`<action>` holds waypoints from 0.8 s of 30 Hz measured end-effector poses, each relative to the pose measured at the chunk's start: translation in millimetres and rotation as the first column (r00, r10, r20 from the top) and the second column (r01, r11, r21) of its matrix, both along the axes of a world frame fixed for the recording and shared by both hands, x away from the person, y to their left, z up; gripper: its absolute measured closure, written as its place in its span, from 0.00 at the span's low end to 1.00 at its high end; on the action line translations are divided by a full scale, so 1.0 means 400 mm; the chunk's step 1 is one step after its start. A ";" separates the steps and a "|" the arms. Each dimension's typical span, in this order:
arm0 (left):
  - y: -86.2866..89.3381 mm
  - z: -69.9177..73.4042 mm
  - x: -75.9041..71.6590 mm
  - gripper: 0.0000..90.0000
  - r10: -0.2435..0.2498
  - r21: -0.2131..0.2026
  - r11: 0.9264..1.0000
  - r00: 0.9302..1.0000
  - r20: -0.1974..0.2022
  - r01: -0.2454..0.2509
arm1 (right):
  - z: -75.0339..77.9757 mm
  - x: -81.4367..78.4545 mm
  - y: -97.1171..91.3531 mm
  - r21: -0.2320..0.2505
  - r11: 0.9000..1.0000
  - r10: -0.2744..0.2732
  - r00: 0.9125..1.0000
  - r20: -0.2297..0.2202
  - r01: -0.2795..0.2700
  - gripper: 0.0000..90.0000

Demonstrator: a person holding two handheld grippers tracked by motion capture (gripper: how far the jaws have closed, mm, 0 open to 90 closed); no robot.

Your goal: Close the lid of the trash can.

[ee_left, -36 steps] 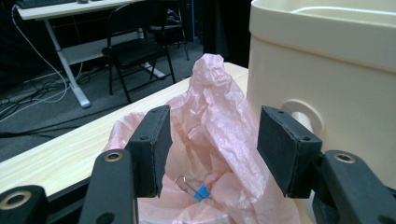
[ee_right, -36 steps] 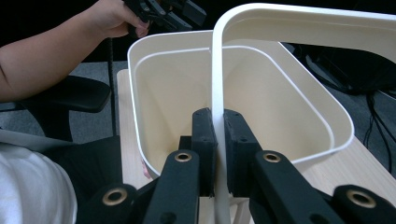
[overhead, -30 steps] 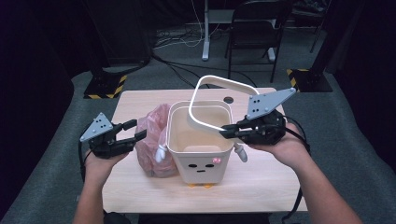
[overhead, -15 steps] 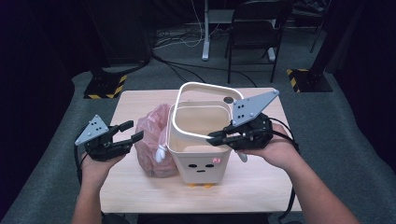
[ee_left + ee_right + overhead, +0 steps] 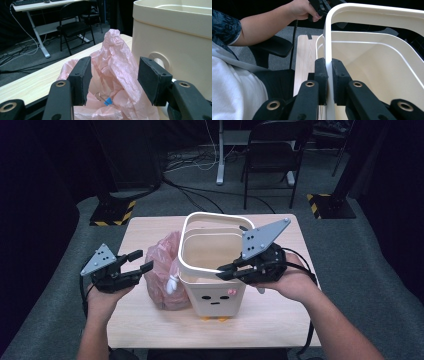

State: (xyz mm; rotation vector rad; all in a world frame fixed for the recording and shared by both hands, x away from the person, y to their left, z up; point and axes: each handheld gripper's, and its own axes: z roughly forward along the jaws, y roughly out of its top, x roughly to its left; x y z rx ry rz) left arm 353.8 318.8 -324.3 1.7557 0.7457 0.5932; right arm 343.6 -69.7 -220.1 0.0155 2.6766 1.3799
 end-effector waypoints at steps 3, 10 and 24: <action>0.000 0.001 -0.002 0.49 0.000 -0.001 1.000 1.000 0.002 0.000 | -0.001 -0.002 0.006 -0.013 1.000 0.012 1.000 0.001 -0.012 0.93; 0.001 0.001 -0.003 0.49 0.000 0.000 1.000 1.000 0.004 0.000 | -0.003 -0.003 0.010 -0.027 0.999 0.031 1.000 0.003 -0.031 0.93; 0.006 0.000 -0.005 0.49 0.007 -0.002 1.000 1.000 0.001 -0.007 | -0.014 -0.001 0.021 -0.062 0.997 0.055 0.998 0.005 -0.055 0.93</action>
